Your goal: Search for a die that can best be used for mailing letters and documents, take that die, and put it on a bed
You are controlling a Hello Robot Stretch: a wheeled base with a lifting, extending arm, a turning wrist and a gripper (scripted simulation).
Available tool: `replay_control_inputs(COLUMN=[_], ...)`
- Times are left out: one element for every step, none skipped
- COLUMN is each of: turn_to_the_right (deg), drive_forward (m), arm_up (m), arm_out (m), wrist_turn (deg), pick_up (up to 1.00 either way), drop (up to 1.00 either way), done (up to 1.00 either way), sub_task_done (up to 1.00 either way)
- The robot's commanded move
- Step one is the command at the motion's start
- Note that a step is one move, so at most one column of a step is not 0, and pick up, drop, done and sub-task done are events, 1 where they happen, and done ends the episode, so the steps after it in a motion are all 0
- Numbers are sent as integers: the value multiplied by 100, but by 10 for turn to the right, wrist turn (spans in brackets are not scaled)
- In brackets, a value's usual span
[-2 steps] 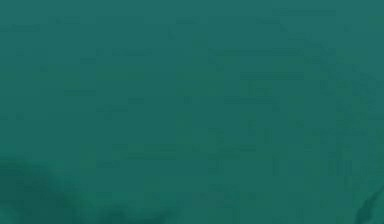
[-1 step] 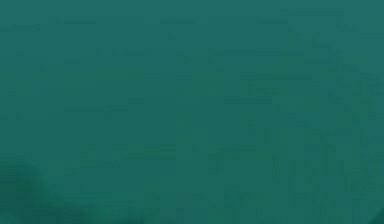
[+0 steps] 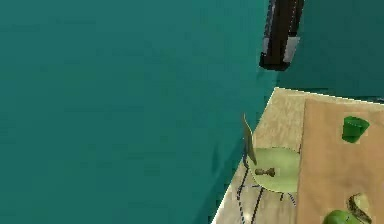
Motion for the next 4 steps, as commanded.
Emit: replay_control_inputs(turn_to_the_right=[450, 450, 270, 0], drive_forward=[0, 0, 0, 5], arm_up=[0, 0, 0, 0], arm_out=[0, 0, 0, 0], wrist_turn=[0, 0, 0, 0], pick_up=[0, 0, 0, 0], drop=[0, 0, 0, 0], done=[0, 0, 0, 0], sub_task_done=[0, 0, 0, 0])
